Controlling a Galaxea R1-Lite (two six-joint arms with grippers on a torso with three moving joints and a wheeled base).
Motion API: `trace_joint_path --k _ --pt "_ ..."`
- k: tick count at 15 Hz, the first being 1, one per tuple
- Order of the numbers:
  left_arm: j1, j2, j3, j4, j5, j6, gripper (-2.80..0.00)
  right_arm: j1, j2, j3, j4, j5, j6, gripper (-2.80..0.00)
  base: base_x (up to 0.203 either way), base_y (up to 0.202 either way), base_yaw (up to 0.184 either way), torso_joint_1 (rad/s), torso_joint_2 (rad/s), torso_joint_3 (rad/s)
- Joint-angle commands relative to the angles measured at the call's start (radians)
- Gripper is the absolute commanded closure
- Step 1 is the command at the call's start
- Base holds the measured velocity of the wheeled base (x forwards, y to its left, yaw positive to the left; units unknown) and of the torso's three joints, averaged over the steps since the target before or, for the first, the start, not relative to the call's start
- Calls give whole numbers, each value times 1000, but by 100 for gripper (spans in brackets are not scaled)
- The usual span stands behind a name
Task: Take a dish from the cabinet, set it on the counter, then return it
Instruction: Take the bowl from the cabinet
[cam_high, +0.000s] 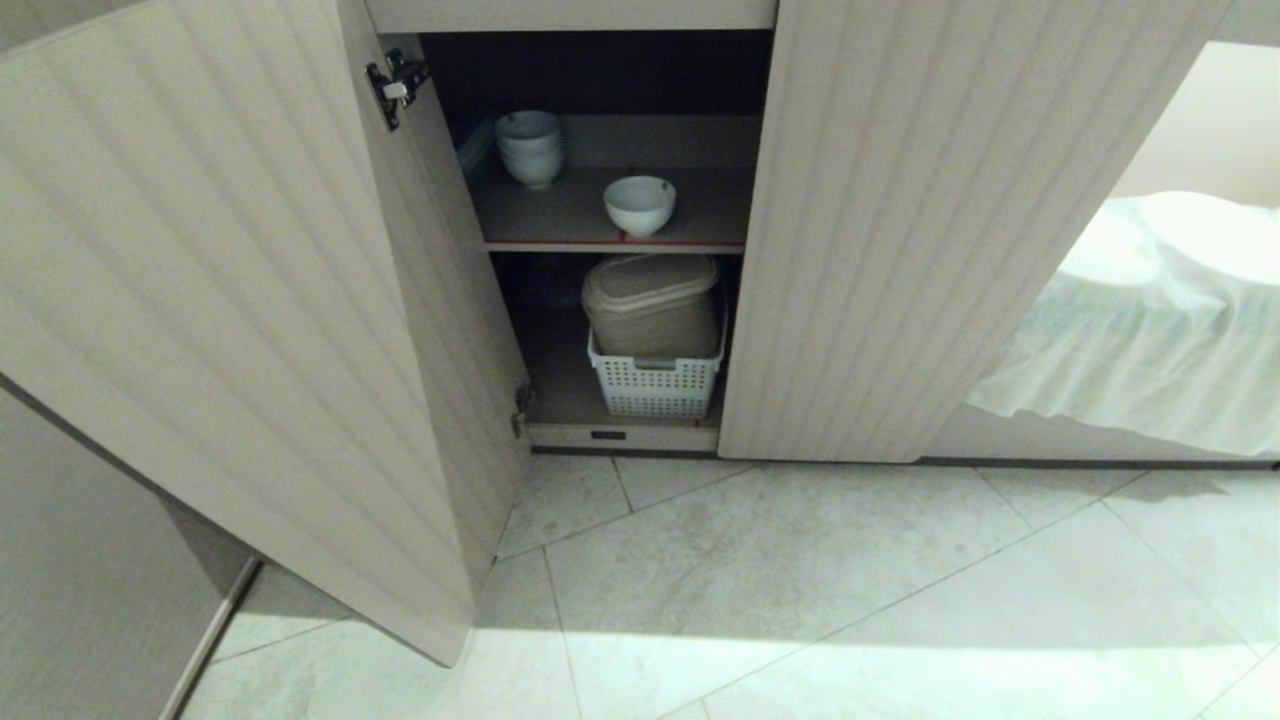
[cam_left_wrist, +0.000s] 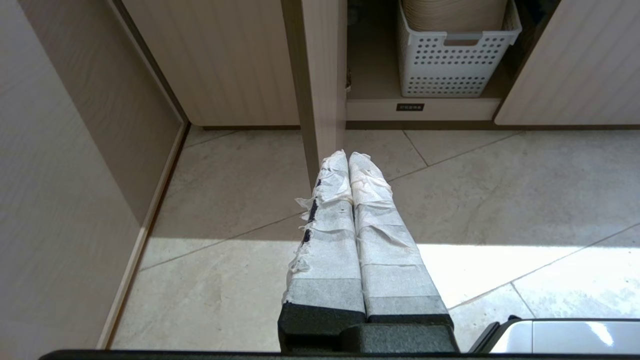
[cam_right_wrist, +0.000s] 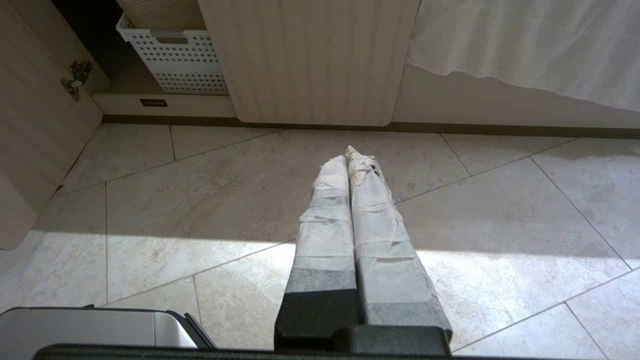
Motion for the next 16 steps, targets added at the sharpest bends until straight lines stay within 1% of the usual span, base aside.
trace_joint_path --k 1,16 --pt "0 0 0 0 0 0 0 1 0 0 -2 0 0 0 0 0 0 0 0 0" --pt "0 0 0 0 0 0 0 0 0 0 0 0 0 0 0 0 0 0 0 0"
